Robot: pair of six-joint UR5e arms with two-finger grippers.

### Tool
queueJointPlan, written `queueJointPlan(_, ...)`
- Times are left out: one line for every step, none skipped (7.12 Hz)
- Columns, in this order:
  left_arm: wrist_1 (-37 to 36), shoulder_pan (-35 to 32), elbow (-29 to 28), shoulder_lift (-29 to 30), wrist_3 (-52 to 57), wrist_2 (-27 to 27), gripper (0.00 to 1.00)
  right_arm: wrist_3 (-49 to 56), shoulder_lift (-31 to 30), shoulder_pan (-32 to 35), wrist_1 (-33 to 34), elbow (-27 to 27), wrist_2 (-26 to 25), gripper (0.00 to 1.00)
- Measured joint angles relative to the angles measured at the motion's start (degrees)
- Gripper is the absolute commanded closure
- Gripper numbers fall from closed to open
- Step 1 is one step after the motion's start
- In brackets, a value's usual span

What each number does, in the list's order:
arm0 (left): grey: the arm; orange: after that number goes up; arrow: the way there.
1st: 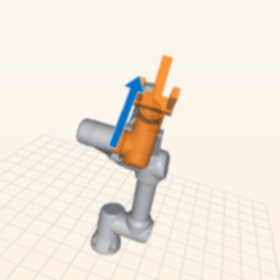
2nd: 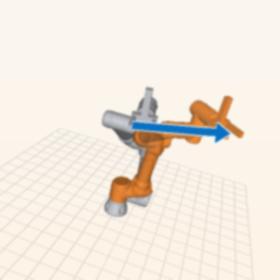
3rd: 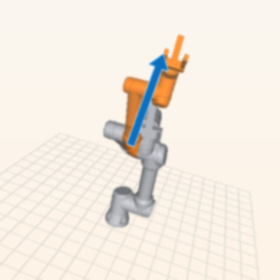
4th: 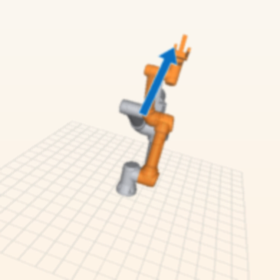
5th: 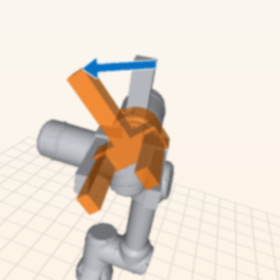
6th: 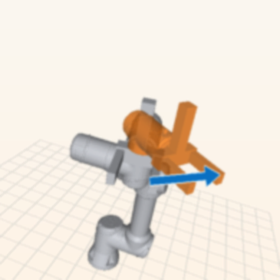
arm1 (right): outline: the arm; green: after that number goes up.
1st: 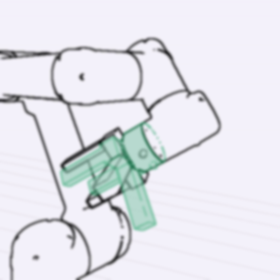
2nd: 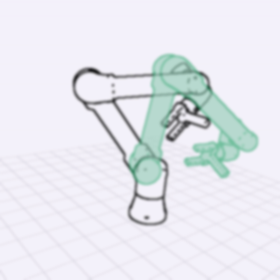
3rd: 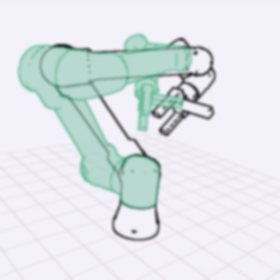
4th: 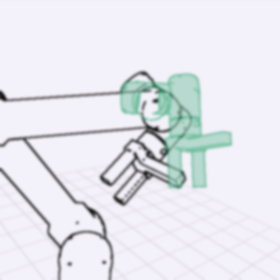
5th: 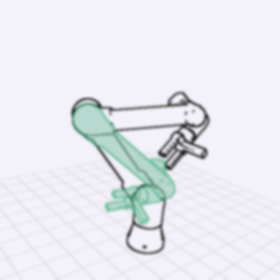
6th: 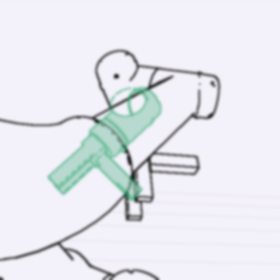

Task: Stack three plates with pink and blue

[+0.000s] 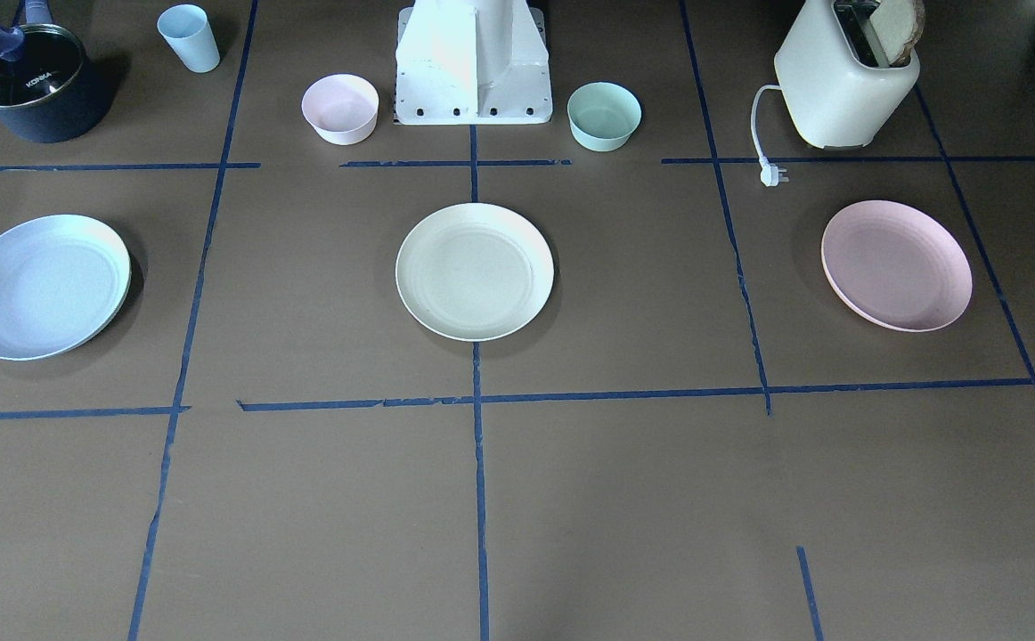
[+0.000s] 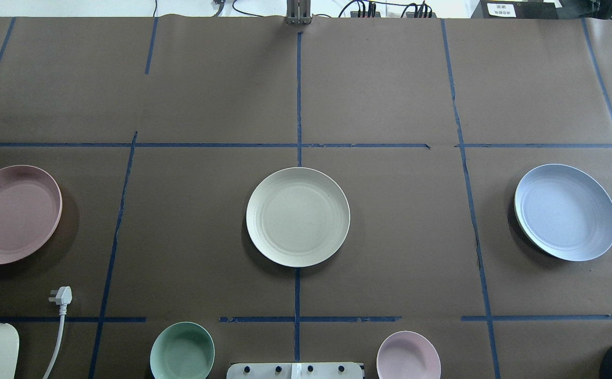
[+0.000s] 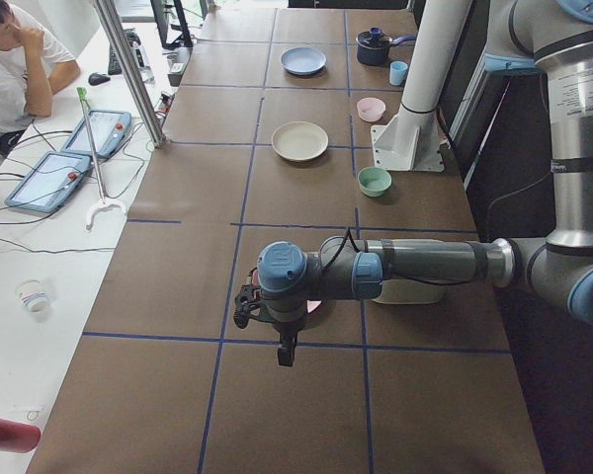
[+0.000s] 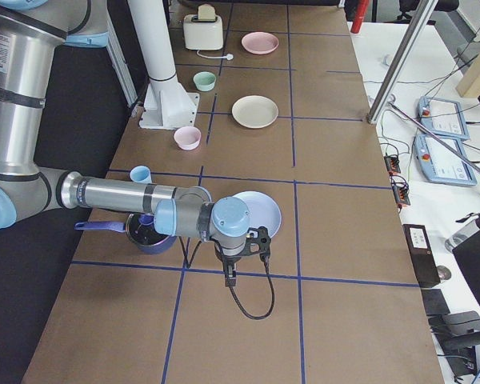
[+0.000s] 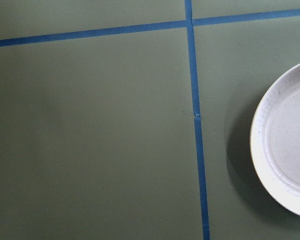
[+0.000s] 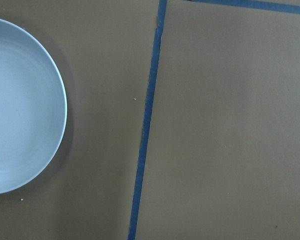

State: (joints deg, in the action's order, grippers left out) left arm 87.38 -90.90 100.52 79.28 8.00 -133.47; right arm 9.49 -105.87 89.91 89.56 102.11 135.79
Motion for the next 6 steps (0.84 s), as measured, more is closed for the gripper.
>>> queueJointPlan(0.1,0.1,0.0,0.0,0.0,0.0,0.00,0.0,0.0,0.0,0.0,0.0,0.0,0.00)
queueJointPlan(0.1,0.3,0.1,0.0,0.1,0.0,0.00,0.0,0.1,-0.1,0.0,0.0,0.1,0.00)
queueJointPlan(0.2,0.5,0.1,0.1,0.0,0.0,0.00,0.0,0.1,-0.1,0.0,0.1,0.1,0.00)
queueJointPlan(0.7,1.1,0.2,0.4,-0.1,0.0,0.00,0.0,0.1,-0.1,0.0,0.3,0.1,0.00)
queueJointPlan(3.4,1.5,0.1,1.4,-0.2,0.1,0.00,0.0,0.3,-0.1,0.0,0.3,0.1,0.00)
queueJointPlan(7.6,1.7,-0.4,2.7,-0.7,0.1,0.00,-0.1,0.5,-0.1,0.0,0.3,0.1,0.00)
